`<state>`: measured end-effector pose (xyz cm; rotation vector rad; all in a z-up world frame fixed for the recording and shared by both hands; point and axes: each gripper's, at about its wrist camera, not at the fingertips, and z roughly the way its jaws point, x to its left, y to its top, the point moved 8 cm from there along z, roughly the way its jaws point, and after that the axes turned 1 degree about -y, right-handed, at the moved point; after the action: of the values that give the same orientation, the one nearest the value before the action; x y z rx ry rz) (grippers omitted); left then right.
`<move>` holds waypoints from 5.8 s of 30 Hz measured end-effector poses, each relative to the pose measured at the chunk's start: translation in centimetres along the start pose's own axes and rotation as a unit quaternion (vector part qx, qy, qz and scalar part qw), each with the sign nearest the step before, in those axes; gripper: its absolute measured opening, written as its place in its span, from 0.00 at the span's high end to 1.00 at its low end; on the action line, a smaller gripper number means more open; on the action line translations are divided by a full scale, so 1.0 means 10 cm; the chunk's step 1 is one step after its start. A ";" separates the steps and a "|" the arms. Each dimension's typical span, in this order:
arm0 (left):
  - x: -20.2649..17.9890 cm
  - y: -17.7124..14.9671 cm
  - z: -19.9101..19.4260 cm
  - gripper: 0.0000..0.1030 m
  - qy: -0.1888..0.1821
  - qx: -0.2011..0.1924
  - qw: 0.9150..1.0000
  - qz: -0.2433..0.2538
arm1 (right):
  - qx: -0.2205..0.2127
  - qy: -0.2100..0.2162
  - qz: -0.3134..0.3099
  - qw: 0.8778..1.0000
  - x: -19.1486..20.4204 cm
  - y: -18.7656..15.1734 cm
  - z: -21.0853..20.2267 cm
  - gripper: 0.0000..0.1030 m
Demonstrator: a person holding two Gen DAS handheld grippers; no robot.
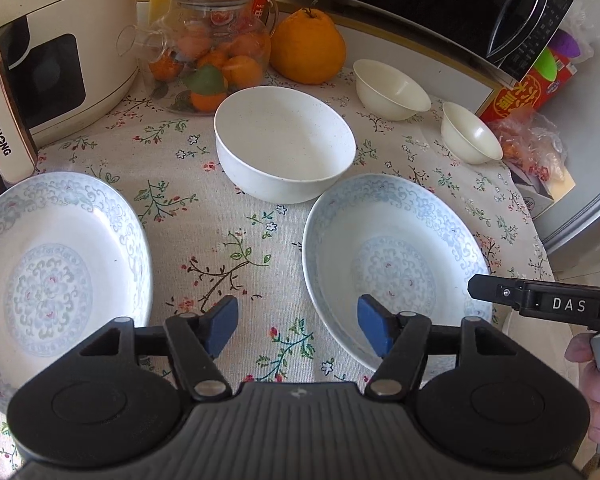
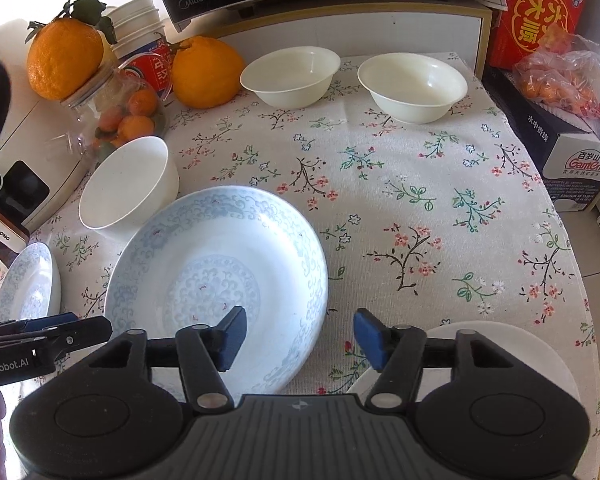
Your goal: Organize plates and bowls
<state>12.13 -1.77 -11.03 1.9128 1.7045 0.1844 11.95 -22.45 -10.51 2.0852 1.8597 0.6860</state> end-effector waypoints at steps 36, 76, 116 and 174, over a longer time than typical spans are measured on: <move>1.19 0.22 -0.68 0.01 0.113 -0.068 0.984 0.120 | -0.057 0.135 -0.094 0.985 1.63 -0.29 -0.21 0.09; 1.94 0.15 -0.47 0.86 0.082 -0.019 0.996 0.019 | -0.005 0.134 -0.078 0.988 2.20 -0.35 0.42 0.88; -0.01 0.32 -0.05 0.92 -0.044 -0.017 0.997 0.056 | -0.017 0.072 0.077 0.994 0.12 0.12 -0.09 0.91; -0.33 0.23 0.28 0.78 0.062 -0.019 0.985 0.159 | -0.025 -0.058 -0.051 0.997 0.06 0.10 0.13 0.85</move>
<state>14.80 -5.81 -11.36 2.1744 1.4492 0.4611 13.56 -21.81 -11.04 1.9409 1.8522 0.5675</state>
